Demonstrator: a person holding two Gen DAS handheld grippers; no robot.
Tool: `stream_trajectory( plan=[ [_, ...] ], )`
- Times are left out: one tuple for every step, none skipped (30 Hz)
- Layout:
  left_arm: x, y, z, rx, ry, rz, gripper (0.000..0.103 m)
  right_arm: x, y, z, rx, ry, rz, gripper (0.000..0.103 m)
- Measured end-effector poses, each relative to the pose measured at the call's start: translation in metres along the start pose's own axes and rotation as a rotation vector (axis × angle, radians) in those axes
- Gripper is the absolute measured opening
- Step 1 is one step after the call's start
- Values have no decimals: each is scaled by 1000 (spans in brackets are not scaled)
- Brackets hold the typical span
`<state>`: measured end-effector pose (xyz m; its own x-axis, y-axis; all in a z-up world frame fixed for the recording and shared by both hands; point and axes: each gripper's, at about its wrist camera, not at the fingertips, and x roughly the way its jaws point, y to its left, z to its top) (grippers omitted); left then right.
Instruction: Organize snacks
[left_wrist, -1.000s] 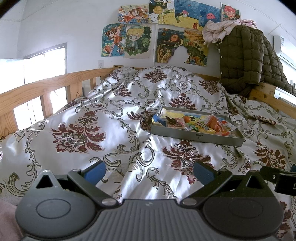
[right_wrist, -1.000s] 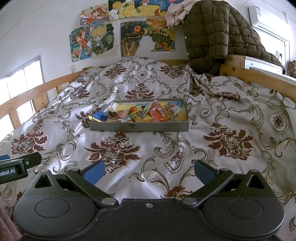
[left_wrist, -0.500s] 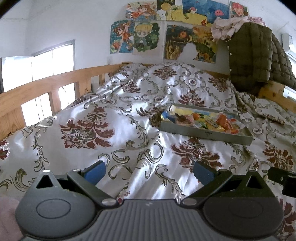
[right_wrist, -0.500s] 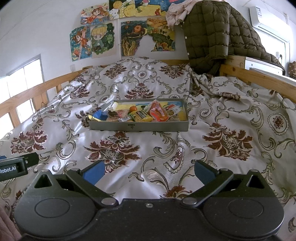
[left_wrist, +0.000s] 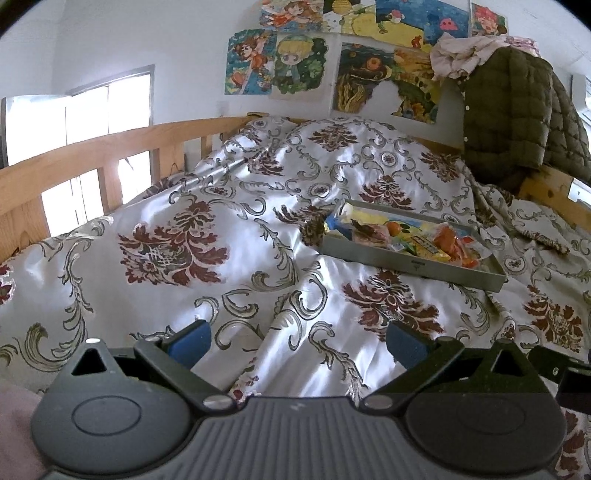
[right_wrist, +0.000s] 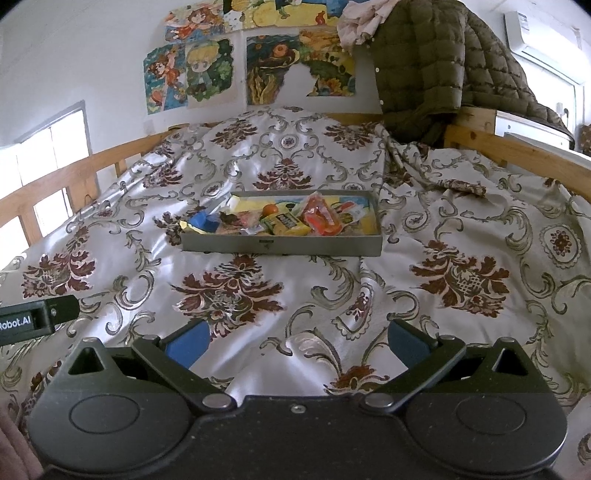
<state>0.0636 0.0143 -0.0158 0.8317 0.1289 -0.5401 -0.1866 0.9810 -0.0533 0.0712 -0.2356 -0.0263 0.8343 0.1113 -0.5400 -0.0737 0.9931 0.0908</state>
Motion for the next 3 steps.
stream_trajectory(
  plan=[
    [0, 0, 0, 0, 0, 0, 103, -1, 0, -1, -2, 3, 1, 102],
    [1, 1, 0, 0, 3, 0, 103, -1, 0, -1, -4, 6, 2, 102],
    [2, 0, 0, 1, 8, 0, 103, -1, 3, 2, -6, 11, 2, 102]
  ],
)
